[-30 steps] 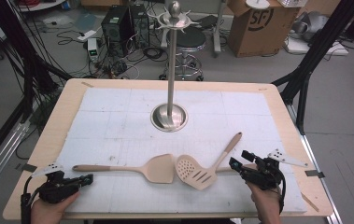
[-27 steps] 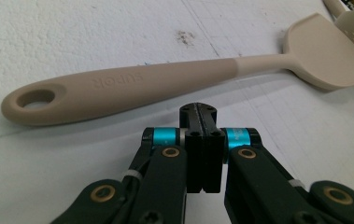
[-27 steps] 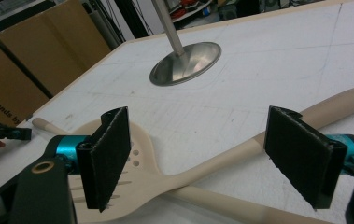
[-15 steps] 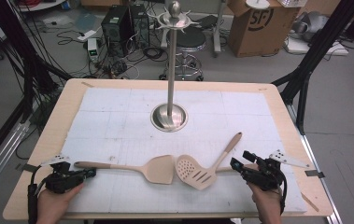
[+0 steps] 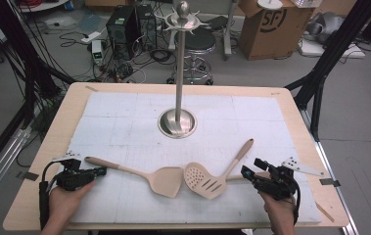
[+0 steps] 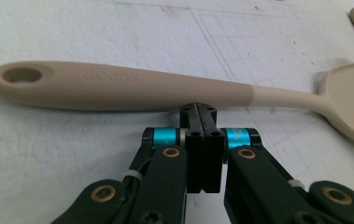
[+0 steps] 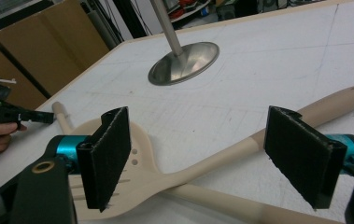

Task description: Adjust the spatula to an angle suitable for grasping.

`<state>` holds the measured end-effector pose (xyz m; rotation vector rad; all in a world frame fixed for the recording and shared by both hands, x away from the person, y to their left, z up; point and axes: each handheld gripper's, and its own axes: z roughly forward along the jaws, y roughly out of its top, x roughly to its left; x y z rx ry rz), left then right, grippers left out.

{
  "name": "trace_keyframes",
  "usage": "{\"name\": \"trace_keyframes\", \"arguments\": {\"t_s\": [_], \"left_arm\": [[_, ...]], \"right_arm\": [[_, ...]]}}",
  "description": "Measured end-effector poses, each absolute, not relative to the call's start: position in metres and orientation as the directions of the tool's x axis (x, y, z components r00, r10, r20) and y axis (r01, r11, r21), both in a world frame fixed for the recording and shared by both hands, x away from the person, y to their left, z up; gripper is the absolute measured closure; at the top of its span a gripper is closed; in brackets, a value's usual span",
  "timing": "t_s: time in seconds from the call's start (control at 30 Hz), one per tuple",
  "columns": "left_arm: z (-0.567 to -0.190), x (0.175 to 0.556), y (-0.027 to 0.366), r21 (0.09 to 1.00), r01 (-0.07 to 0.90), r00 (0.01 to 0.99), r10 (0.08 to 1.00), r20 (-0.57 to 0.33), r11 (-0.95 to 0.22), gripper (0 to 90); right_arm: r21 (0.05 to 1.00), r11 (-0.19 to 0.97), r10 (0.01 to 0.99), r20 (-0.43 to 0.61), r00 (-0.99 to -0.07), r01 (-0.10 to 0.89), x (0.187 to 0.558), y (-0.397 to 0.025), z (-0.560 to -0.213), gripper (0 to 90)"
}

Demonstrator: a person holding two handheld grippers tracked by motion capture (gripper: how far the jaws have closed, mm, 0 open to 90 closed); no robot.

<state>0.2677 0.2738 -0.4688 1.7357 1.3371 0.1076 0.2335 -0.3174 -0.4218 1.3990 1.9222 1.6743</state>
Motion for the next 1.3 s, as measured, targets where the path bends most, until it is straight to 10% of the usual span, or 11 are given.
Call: {"name": "trace_keyframes", "arguments": {"t_s": [1.3], "left_arm": [[-0.471,0.313,0.204,0.660,0.751,0.437,0.754,-0.490,-0.006,90.0]], "right_arm": [[0.862,-0.105,0.758,0.392,-0.521,0.496,0.235,-0.315,-0.422,22.2]]}}
